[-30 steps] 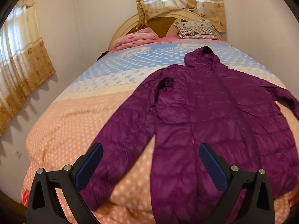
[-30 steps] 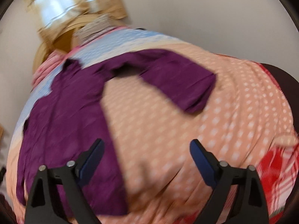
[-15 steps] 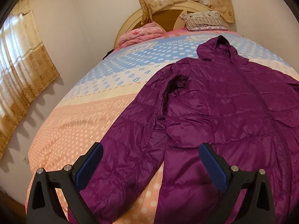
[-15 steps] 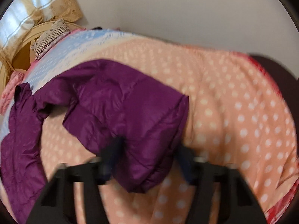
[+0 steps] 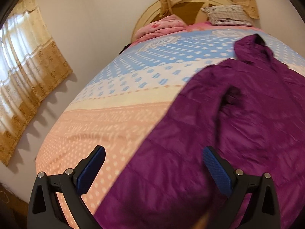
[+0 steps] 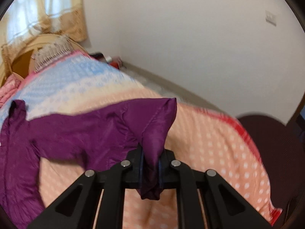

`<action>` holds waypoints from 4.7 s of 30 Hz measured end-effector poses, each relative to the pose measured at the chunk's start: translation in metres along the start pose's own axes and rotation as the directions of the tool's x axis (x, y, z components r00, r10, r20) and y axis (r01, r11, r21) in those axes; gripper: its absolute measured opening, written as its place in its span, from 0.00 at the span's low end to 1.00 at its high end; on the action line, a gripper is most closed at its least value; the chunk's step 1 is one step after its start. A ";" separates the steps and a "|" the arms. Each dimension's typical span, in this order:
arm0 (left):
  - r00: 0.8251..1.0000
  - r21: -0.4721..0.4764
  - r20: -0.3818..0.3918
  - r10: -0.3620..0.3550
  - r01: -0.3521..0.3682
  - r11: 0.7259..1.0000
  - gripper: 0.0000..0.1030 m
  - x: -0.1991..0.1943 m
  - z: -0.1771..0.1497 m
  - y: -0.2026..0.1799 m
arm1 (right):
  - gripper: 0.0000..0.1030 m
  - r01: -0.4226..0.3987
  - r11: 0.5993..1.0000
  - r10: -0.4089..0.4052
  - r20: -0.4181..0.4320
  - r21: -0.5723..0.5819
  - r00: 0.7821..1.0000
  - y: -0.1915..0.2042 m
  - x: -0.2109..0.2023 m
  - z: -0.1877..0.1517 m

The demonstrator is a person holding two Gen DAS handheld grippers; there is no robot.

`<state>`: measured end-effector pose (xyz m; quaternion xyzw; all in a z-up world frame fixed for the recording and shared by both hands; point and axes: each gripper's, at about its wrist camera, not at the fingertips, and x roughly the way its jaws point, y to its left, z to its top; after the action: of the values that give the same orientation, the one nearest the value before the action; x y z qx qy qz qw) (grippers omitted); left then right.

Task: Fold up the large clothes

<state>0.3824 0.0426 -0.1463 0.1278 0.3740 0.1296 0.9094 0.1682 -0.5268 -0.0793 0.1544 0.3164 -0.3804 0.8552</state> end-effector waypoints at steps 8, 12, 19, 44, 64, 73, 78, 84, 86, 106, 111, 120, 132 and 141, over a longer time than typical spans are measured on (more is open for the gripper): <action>1.000 0.000 0.027 -0.009 0.009 1.000 0.99 0.003 0.018 -0.002 | 0.13 -0.104 0.968 0.143 0.164 -0.230 0.976 0.114 -0.044 0.022; 0.998 0.016 0.036 -0.044 0.043 0.999 0.99 -0.001 0.018 -0.011 | 0.12 -0.163 0.927 0.227 0.159 -0.337 0.961 0.171 -0.049 0.007; 0.996 0.041 0.041 -0.073 0.072 0.997 0.99 -0.001 0.017 -0.021 | 0.12 -0.217 0.841 0.307 0.108 -0.495 0.945 0.254 -0.045 -0.037; 0.993 0.030 0.082 -0.081 0.079 0.996 0.99 -0.027 0.041 -0.060 | 0.75 -0.463 0.620 0.517 -0.114 -0.633 0.848 0.301 -0.068 -0.126; 0.864 0.168 -0.055 -0.501 0.503 0.848 0.08 -0.035 0.043 -0.228 | 0.90 -0.267 0.793 0.254 -0.101 -0.548 0.962 0.220 0.019 -0.132; 0.927 0.205 0.098 -0.361 0.336 0.919 0.07 -0.046 0.039 -0.168 | 0.89 -0.279 0.794 0.259 -0.115 -0.540 0.959 0.218 0.024 -0.132; 0.952 0.226 0.085 -0.295 0.270 0.936 0.11 -0.029 0.021 -0.171 | 0.65 -0.425 0.781 0.359 -0.228 -0.459 0.905 0.210 0.030 -0.122; 0.967 0.246 0.086 -0.238 0.211 0.946 0.23 -0.019 0.014 -0.175 | 0.26 -0.451 0.799 0.408 -0.193 -0.398 0.892 0.212 0.018 -0.077; 0.967 0.236 0.070 -0.244 0.222 0.946 0.30 -0.015 0.014 -0.176 | 0.26 -0.437 0.809 0.407 -0.161 -0.394 0.899 0.223 0.024 -0.059; 0.974 0.125 0.004 -0.228 0.225 0.966 0.84 0.016 0.013 -0.175 | 0.26 -0.399 0.814 0.321 -0.245 -0.423 0.915 0.279 0.104 -0.059; 0.961 0.022 0.116 -0.250 0.249 0.968 0.84 -0.017 0.022 -0.144 | 0.36 -0.421 0.811 0.385 -0.170 -0.407 0.907 0.276 0.057 -0.048; 0.987 0.126 0.001 -0.160 0.159 0.979 0.85 0.020 0.020 -0.183 | 0.36 -0.492 0.724 0.419 -0.258 -0.484 0.870 0.329 0.056 -0.095; 0.981 0.081 -0.021 -0.193 0.194 0.978 0.92 0.031 0.022 -0.178 | 0.37 -0.397 0.728 0.333 -0.218 -0.560 0.918 0.341 0.061 -0.114; 0.957 0.056 0.080 -0.280 0.276 0.960 0.92 -0.038 0.027 -0.099 | 0.79 -0.414 0.757 0.362 -0.203 -0.506 0.910 0.305 0.029 -0.095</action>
<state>0.3893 -0.0661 -0.1357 0.0996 0.3510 -0.0134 0.9310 0.3707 -0.2924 -0.1629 -0.0123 0.4108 -0.0829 0.9079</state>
